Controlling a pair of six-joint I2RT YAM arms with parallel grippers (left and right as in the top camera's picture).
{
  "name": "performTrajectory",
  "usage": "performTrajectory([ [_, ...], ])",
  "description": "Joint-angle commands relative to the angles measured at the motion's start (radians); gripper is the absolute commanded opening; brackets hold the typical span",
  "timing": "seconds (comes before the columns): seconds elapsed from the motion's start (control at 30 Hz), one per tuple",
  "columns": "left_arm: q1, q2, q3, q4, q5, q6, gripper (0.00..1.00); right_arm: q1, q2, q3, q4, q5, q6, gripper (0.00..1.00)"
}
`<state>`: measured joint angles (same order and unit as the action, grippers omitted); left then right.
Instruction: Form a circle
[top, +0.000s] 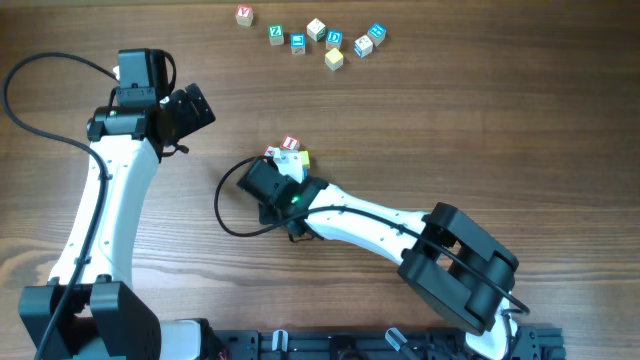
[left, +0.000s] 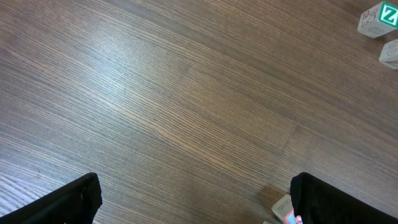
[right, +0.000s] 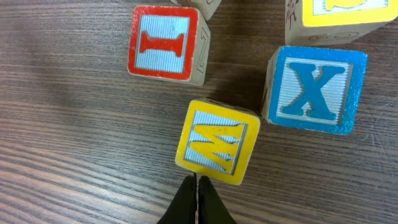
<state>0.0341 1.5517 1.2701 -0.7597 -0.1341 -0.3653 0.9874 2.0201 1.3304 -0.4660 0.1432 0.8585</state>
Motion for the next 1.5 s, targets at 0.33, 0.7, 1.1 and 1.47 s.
performTrajectory([
  [0.33, 0.003, -0.011, 0.01, 0.0, -0.013, -0.01, 1.0, 0.005, 0.018, 0.003, 0.009, 0.048, 0.008, 0.04],
  [0.7, 0.003, -0.011, 0.01, 0.0, -0.014, -0.01, 1.0, 0.0, 0.018, 0.003, 0.013, 0.053, 0.005, 0.04],
  [1.1, 0.003, -0.011, 0.01, 0.0, -0.013, -0.01, 1.0, -0.002, -0.032, 0.024, 0.039, -0.062, -0.079, 0.04],
  [1.47, 0.003, -0.011, 0.01, 0.0, -0.014, -0.01, 1.0, -0.304, -0.358, 0.027, -0.152, 0.005, -0.264, 0.04],
])
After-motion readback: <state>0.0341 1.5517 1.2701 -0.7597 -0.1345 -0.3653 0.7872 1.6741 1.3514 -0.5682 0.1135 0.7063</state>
